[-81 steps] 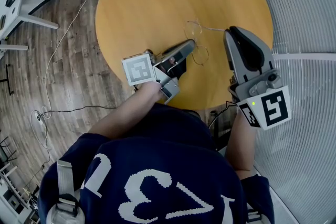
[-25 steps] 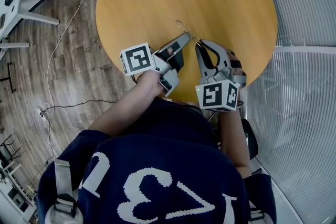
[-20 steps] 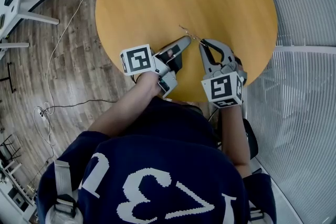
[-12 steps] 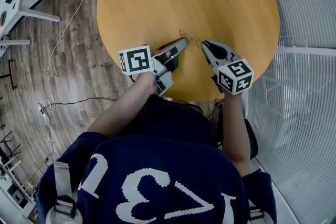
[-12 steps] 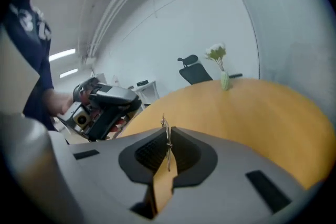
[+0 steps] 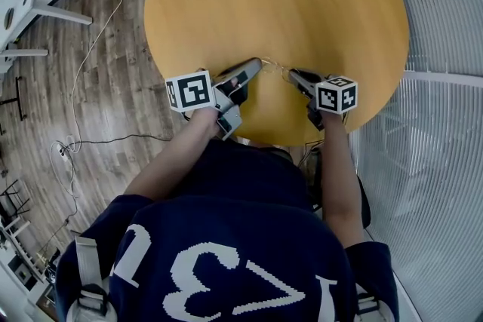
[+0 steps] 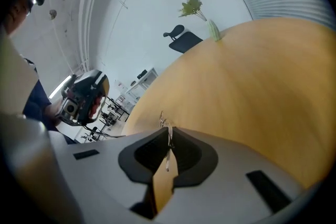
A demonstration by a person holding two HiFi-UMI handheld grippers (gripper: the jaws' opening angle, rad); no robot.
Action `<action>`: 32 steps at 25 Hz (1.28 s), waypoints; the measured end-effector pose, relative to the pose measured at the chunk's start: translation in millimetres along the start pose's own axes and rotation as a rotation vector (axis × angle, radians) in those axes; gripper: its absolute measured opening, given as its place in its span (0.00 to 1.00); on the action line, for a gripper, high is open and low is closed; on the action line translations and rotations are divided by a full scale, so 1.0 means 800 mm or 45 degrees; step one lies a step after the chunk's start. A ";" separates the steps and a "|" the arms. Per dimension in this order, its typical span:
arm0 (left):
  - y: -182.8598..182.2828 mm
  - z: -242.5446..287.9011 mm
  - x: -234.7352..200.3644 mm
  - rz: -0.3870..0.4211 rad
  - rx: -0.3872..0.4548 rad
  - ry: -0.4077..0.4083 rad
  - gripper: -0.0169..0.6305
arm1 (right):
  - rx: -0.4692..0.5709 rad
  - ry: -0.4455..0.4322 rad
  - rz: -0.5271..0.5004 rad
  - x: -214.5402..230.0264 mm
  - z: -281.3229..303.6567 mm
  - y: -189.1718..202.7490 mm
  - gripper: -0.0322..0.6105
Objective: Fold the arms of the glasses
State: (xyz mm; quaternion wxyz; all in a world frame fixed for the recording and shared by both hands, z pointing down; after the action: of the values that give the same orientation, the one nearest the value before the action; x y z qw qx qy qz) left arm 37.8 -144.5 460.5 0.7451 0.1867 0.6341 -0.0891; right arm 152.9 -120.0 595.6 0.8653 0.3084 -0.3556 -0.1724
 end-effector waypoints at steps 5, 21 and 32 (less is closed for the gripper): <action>0.001 -0.008 -0.009 0.003 0.022 -0.019 0.08 | -0.102 0.135 -0.221 0.023 0.005 0.022 0.16; -0.015 -0.017 -0.009 0.124 0.053 -0.029 0.07 | 0.106 0.415 -0.510 0.001 -0.036 -0.044 0.13; -0.061 -0.026 0.031 0.711 0.167 -0.242 0.05 | 0.559 0.708 -0.592 -0.065 -0.148 -0.170 0.10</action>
State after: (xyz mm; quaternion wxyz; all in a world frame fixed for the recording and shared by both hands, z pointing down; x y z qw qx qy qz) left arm 5.1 -178.7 425.7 0.7831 0.3925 0.4785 0.0614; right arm 191.6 -146.6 414.0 0.7802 0.5921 -0.0578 -0.1933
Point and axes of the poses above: the fingertips, and each gripper's own axes: z forward along the fingers, x to its right, y out of its underside, the point moved 1 cm from there along -z, backward along the fingers, and after that the axes turned 9 degrees about -z, right-handed, at the moved point
